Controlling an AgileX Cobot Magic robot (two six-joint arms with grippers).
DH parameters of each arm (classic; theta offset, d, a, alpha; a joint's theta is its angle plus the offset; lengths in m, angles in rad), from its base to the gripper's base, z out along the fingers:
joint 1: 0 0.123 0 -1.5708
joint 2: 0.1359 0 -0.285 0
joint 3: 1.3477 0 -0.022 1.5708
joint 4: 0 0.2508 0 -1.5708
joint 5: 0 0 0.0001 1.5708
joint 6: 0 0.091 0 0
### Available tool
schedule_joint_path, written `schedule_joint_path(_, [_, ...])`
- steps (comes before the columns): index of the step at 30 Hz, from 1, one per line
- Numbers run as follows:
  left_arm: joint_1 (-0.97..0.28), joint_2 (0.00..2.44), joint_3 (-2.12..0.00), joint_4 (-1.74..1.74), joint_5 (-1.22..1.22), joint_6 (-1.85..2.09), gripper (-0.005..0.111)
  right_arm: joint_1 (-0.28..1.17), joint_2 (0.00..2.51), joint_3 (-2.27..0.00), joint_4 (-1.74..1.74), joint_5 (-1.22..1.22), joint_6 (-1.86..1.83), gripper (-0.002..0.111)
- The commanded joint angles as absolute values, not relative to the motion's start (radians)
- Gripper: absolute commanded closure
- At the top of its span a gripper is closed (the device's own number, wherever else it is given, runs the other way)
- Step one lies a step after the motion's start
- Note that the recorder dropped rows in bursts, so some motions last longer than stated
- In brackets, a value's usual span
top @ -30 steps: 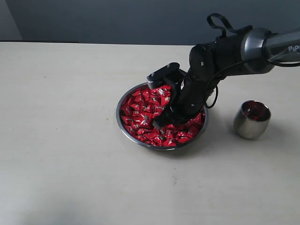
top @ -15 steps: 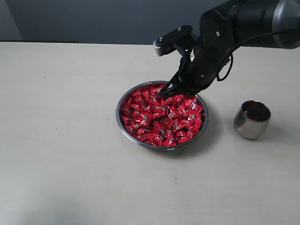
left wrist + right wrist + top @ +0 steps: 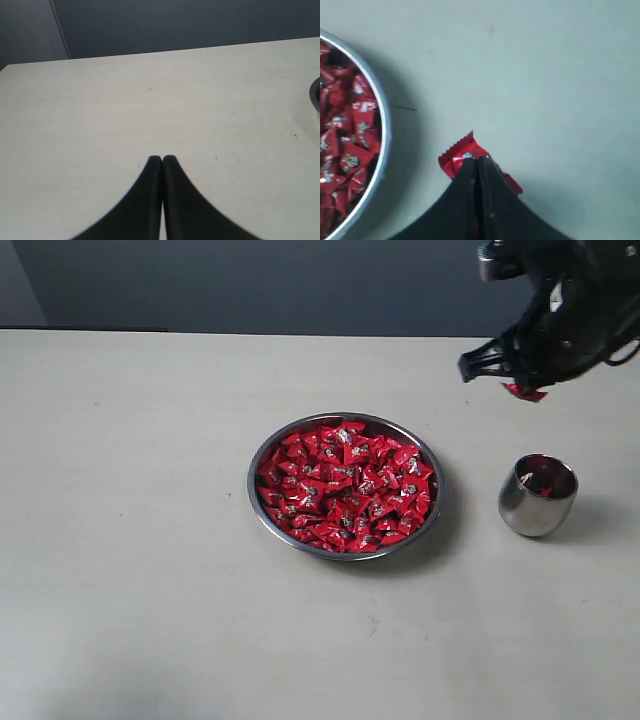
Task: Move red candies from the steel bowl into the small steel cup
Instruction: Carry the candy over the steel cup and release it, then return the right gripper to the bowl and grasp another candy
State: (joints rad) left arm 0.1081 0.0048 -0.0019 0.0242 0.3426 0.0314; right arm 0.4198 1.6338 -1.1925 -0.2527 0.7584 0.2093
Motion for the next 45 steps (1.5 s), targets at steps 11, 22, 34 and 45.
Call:
schedule_joint_path(11, [0.108,0.0,0.0,0.027,0.334,0.029,0.106,0.303,1.579,-1.012,-0.06,0.702,0.123,0.109])
schedule_joint_path(22, [0.108,0.0,0.0,0.027,0.334,0.029,0.106,0.303,1.626,-1.012,-0.076,0.727,0.125,0.109])
schedule_joint_path(34, [0.108,0.0,0.0,0.027,0.334,0.029,0.106,0.303,1.63,-1.012,-0.076,0.726,0.125,0.077])
schedule_joint_path(45, [0.108,0.0,0.0,0.027,0.334,0.029,0.106,0.428,1.617,-1.067,0.286,0.614,-0.148,0.077])
